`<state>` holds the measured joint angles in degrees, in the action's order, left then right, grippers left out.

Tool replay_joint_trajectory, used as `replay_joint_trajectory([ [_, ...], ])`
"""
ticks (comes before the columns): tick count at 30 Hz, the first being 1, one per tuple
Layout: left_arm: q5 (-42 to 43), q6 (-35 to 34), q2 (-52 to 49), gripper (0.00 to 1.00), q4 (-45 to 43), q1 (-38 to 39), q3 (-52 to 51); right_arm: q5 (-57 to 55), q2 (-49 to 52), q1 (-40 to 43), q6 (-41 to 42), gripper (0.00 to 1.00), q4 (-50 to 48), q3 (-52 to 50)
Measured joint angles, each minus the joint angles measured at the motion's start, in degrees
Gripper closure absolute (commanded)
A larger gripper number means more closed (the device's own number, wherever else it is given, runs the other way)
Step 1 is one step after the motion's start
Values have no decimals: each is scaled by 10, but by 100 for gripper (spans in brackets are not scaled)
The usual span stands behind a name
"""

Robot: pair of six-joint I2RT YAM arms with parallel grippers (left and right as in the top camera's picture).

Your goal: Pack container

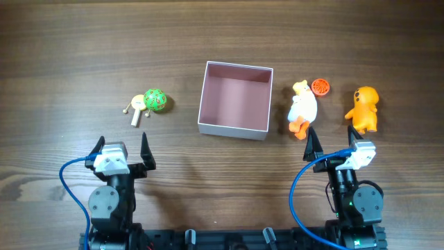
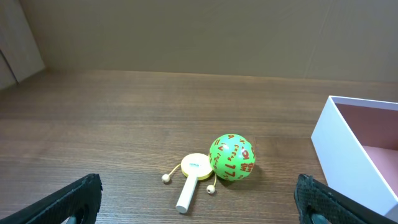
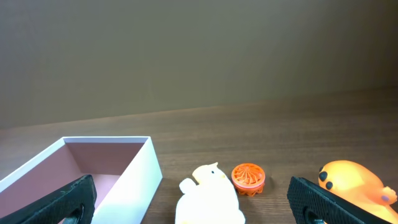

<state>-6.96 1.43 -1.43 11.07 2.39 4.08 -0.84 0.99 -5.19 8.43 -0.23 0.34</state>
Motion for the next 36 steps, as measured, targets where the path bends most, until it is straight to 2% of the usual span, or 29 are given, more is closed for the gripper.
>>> replay_joint_trajectory([
  [14, 0, 0, 0, 0, 0, 0, 0, 0, 0, 0, 1, 0, 0, 0],
  [19, 0, 0, 0, 0, 0, 0, 0, 1, 0, 0, 35, 0, -15, 0],
  [25, 0, 0, 0, 0, 0, 0, 0, -10, 21, 0, 68, 0, 110, 65],
  [27, 0, 0, 0, 0, 0, 0, 0, -28, 61, 0, 72, 0, 132, 128],
  [30, 0, 0, 0, 0, 0, 0, -1, -56, 177, 0, 78, 0, 209, 270],
  [36, 0, 0, 0, 0, 0, -2, -2, -71, 523, 0, 80, 0, 447, 570],
])
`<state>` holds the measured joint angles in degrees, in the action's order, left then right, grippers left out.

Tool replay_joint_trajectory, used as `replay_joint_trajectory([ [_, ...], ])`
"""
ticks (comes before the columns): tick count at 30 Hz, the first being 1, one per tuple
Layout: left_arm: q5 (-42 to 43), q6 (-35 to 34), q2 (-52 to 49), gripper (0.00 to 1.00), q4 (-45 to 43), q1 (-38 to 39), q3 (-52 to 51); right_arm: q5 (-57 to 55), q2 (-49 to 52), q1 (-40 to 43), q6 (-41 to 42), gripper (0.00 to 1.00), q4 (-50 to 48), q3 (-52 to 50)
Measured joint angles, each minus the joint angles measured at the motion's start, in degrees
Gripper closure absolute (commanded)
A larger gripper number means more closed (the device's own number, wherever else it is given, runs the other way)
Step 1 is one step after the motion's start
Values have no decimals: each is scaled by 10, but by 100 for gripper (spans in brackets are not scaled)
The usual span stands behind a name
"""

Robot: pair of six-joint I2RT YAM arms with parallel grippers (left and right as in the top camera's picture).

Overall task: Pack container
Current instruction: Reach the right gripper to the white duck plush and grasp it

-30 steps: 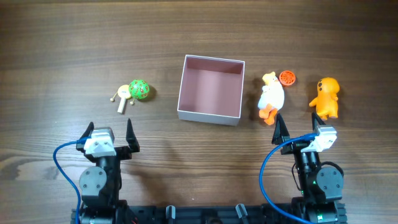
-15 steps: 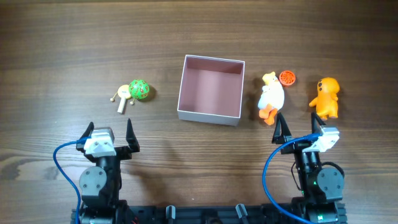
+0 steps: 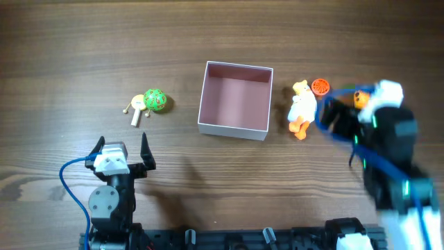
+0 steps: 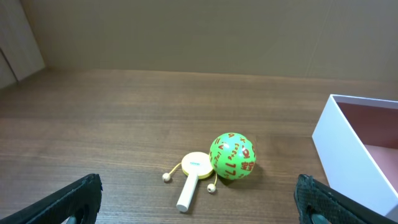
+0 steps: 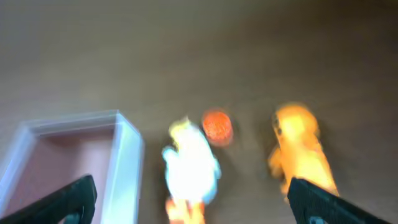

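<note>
A white box (image 3: 232, 130) with a pink inside stands open at the table's middle. To its right lie a white duck toy (image 3: 302, 110), a small orange disc (image 3: 320, 86) and an orange plush (image 3: 359, 98) half hidden under my right arm. My right gripper (image 3: 338, 118) hangs open, raised and blurred, above the duck (image 5: 191, 165) and the plush (image 5: 301, 152). Left of the box lie a green ball (image 4: 232, 157) and a yellow rattle drum (image 4: 193, 177). My left gripper (image 4: 199, 202) stands open and empty, near the front edge and short of them.
Blue cables (image 3: 69, 187) run from both arm bases along the front of the wooden table (image 3: 83, 42). The box wall (image 4: 345, 155) stands at the right of the left wrist view. A beige wall (image 4: 186, 31) closes the far side.
My right arm has left its rest pose near the front edge and now hangs higher and farther out, over the duck and orange plush, still open. The left arm and toys have not moved.
</note>
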<state>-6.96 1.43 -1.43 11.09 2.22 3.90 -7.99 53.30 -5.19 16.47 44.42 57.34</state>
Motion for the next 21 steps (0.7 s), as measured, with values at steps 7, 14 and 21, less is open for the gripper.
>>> replay_joint_trajectory([
  [7, 0, 0, 0, 0, 0, 0, 0, 59, 258, 0, -43, 0, 44, 148],
  [14, 0, 0, 0, 0, 0, 0, 0, 133, 375, 0, -63, 2, 44, 150],
  [21, 0, 0, 0, 0, 0, 0, 0, 96, 481, 0, -54, 6, 44, 150],
])
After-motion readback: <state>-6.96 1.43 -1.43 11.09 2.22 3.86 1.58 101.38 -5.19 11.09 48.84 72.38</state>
